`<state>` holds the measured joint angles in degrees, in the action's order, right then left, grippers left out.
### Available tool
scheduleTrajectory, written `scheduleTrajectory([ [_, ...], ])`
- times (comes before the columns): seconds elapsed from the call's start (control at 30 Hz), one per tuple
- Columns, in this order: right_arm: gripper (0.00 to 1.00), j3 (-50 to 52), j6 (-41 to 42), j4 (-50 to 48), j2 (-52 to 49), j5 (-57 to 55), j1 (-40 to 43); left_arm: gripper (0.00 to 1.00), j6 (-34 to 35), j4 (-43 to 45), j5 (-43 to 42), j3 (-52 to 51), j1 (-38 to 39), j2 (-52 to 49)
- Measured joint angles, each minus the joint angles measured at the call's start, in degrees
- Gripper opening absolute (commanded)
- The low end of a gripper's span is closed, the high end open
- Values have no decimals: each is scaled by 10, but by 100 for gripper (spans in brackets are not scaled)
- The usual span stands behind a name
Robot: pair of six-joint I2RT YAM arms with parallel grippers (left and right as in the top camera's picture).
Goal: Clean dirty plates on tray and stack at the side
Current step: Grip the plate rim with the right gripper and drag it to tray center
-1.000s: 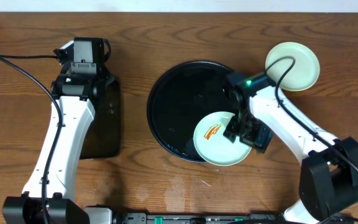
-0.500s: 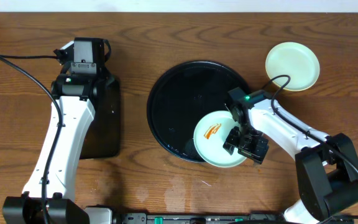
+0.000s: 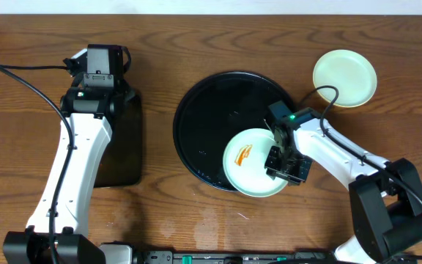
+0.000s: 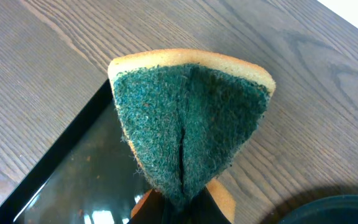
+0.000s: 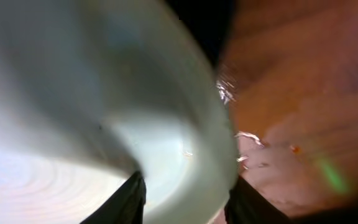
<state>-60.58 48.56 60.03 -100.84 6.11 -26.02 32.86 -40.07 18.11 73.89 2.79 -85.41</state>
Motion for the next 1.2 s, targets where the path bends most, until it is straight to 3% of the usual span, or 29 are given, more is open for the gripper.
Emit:
scheduleTrajectory([
  [0.23,33,-7,-55,-45,0,-6,1,8,1,0,0,0,0,0],
  [0.33,20,-21,-86,-66,0,-7,3,8,2,0,0,0,0,0],
  [0.43,17,-34,-108,-88,0,-7,16,8,2,0,0,0,0,0],
  [0.63,34,-37,-130,-106,0,-10,39,8,2,0,0,0,0,0],
  [1.2,36,-7,-195,-148,0,0,17,8,2,0,0,0,0,0],
])
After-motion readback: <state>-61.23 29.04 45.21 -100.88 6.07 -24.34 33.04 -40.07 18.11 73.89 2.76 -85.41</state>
